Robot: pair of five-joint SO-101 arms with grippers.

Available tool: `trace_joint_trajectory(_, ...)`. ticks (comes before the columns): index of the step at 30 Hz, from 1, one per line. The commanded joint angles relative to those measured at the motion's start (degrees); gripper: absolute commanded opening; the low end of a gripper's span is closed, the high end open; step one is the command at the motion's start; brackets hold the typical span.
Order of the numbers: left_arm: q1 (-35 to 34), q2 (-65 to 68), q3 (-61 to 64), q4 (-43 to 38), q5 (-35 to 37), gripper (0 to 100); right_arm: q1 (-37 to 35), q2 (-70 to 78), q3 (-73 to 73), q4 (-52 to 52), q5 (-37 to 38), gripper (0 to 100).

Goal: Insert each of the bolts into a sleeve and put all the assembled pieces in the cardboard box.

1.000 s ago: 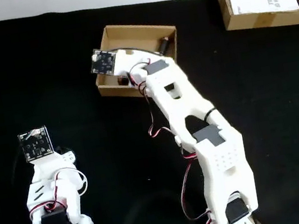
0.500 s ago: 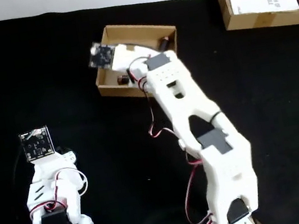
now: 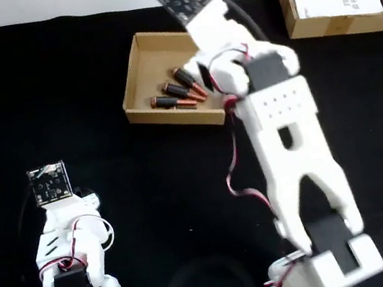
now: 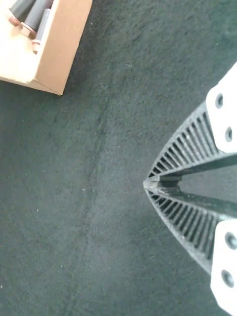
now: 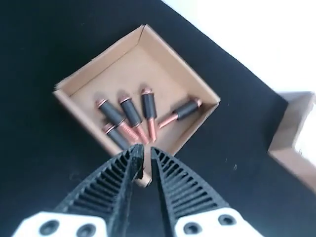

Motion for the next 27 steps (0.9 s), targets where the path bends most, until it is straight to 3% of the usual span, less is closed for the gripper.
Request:
trace_joint_trajectory(1, 1.01, -0.40, 0.92, 0.26, -0.26, 1, 0.75, -10.33, -2.33, 9.63, -5.54, 0.5)
trace_joint_trajectory(7, 1.63, -0.40, 0.92, 4.22, -0.26, 1, -0.13, -21.67, 3.21, 27.91, -18.90, 0.5)
trace_joint_trajectory(13, 3.21, -0.40, 0.92, 13.27, -0.26, 1, -0.57, -40.04, 28.09, 26.95, -27.08, 0.6)
trace_joint_trajectory(19, 3.12, -0.40, 0.92, 25.67, -0.26, 1, -0.22, -59.74, 58.95, 12.26, -26.99, 0.6)
trace_joint_trajectory(27, 3.12, -0.48, 0.92, 26.55, -0.26, 1, -0.22, -84.88, 95.60, -15.16, -26.90, 0.6)
